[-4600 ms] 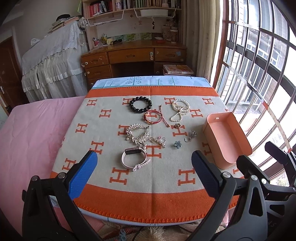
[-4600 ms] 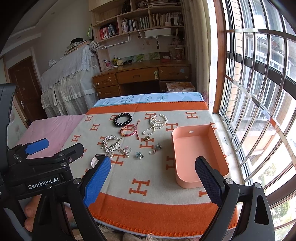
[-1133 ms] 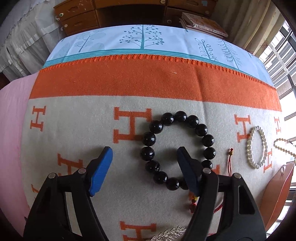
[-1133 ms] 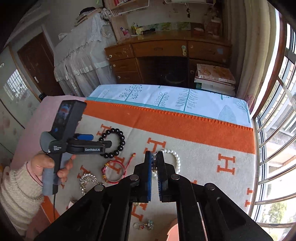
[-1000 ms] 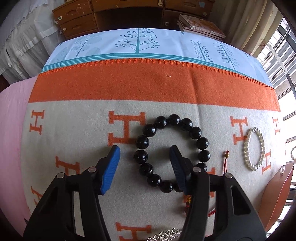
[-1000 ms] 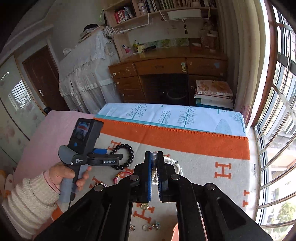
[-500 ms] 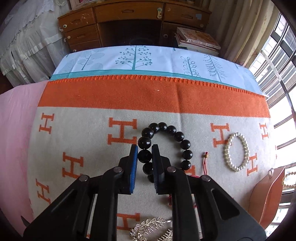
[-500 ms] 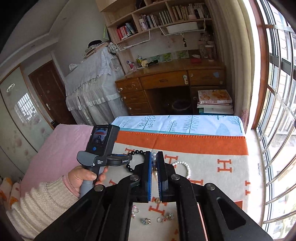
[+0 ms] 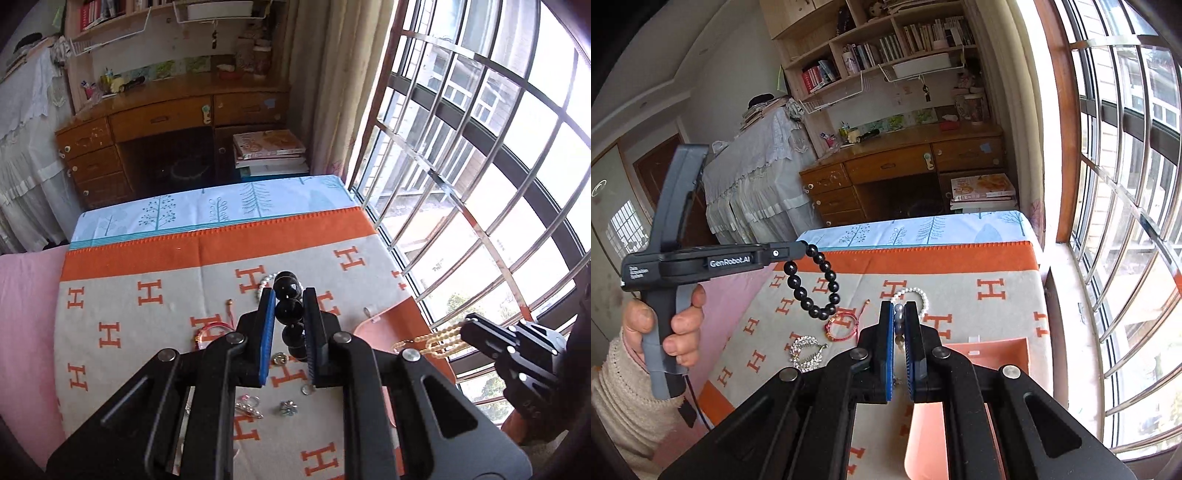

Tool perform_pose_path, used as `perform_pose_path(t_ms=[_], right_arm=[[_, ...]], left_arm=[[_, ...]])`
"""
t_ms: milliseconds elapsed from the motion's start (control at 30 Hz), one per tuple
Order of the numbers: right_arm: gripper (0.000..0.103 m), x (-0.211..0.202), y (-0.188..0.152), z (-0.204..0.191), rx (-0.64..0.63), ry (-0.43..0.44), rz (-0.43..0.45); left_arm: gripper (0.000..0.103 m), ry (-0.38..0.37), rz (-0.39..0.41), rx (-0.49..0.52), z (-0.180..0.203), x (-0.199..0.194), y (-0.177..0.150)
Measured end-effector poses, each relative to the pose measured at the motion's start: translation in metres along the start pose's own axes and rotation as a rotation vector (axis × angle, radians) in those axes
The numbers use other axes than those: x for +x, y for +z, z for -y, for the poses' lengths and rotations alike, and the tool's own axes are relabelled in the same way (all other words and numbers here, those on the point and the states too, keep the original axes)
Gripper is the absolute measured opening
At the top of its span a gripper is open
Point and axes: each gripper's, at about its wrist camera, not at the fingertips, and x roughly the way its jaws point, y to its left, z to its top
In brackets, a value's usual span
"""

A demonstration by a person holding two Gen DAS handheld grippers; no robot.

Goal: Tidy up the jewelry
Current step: 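Carry the pearl necklace and black bracelet into the pink box and open both tools, then withdraw both tools from the pink box toward the remaining bracelets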

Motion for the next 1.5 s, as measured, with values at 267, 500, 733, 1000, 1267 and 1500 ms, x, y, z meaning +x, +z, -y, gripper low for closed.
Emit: perform_pose_path(t_ms=[267,500,733,1000,1267,1500], right_arm=[[0.005,-0.027,-0.071,0.057,0.090,-0.059,-0.014],[0.005,-0.026,-0.134,0.094,0.158,-0.071,-0.058],[0.005,0.002,-0.173,0.100,0.202,-0.056,-0.102],[0.018,0.047,-0.175,0.082,0.176,-0.106,-0.142],[0.033,0.046,-0.168,0.069,0.148,-0.154,-0.101],[0.033,0.047,-0.169,0.068,0.166,-0.169,-0.123]], left_arm=[[0.012,-0.149,-0.016,0.116,0.114,0.000,-0.033],[0.012,-0.159,-0.100,0.141,0.156,0.059,-0.073],[0.012,-0.091,-0.121,0.110,0.146,0.096,-0.114],[0.033,-0.016,-0.104,0.119,0.136,0.097,-0.133],[0.060,-0.022,-0.047,0.131,0.130,0.076,-0.149],[0.060,-0.047,-0.061,0.105,0.118,0.071,-0.159]])
